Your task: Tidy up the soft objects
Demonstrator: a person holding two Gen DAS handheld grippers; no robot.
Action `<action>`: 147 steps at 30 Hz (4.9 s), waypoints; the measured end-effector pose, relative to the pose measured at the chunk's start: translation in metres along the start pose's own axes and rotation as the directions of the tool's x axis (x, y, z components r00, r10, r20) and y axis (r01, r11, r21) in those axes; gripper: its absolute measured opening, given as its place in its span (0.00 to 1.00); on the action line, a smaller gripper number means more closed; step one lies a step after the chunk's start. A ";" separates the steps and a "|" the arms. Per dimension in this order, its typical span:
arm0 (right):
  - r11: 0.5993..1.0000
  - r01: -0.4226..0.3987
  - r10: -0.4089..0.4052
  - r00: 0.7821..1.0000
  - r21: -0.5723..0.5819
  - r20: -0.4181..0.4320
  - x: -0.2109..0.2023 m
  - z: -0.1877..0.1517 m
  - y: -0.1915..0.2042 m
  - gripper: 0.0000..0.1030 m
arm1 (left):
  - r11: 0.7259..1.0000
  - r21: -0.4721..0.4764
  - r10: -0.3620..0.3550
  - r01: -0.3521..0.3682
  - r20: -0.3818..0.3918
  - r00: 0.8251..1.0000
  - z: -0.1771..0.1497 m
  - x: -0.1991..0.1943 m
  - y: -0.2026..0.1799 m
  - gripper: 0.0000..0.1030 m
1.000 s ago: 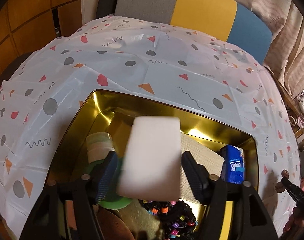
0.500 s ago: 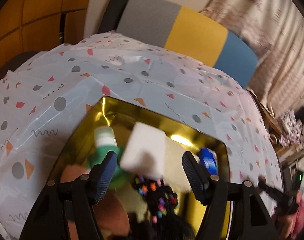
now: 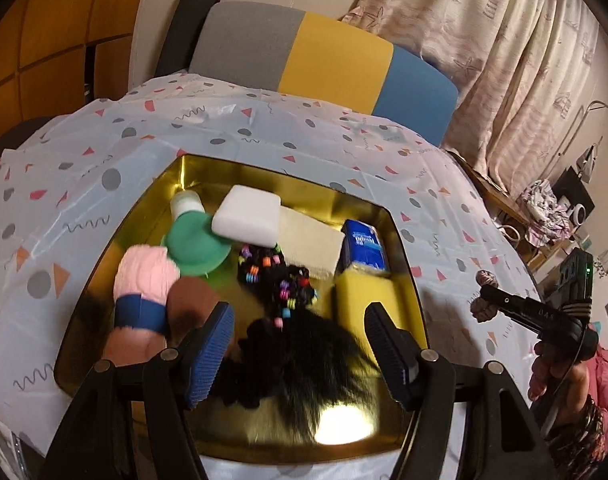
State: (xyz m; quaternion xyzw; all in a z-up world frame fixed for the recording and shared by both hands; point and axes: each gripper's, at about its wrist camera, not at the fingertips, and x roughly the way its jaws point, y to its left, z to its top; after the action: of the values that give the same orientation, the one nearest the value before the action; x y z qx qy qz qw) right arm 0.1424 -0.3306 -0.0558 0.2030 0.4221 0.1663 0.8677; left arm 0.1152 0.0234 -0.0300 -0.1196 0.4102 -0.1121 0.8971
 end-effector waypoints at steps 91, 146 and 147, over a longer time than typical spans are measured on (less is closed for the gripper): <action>0.869 0.465 -0.441 0.883 -0.169 0.159 -0.024 -0.101 0.231 1.00 | 0.945 0.027 0.319 -0.326 0.145 0.937 -0.054 -0.109 0.021 0.67; 0.881 0.446 -0.425 0.892 -0.155 0.153 -0.026 -0.111 0.236 1.00 | 0.916 0.083 0.379 -0.392 0.138 0.915 -0.060 -0.107 0.008 0.60; 0.882 0.446 -0.424 0.892 -0.155 0.153 -0.027 -0.111 0.236 1.00 | 0.916 0.084 0.379 -0.392 0.138 0.915 -0.060 -0.107 0.008 0.60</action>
State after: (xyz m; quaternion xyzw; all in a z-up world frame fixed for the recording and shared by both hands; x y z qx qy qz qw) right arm 0.0101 -0.1162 0.0154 0.0304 0.3892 -0.0062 0.9206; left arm 0.0022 0.0557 0.0048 0.0064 0.3650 0.0520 0.9295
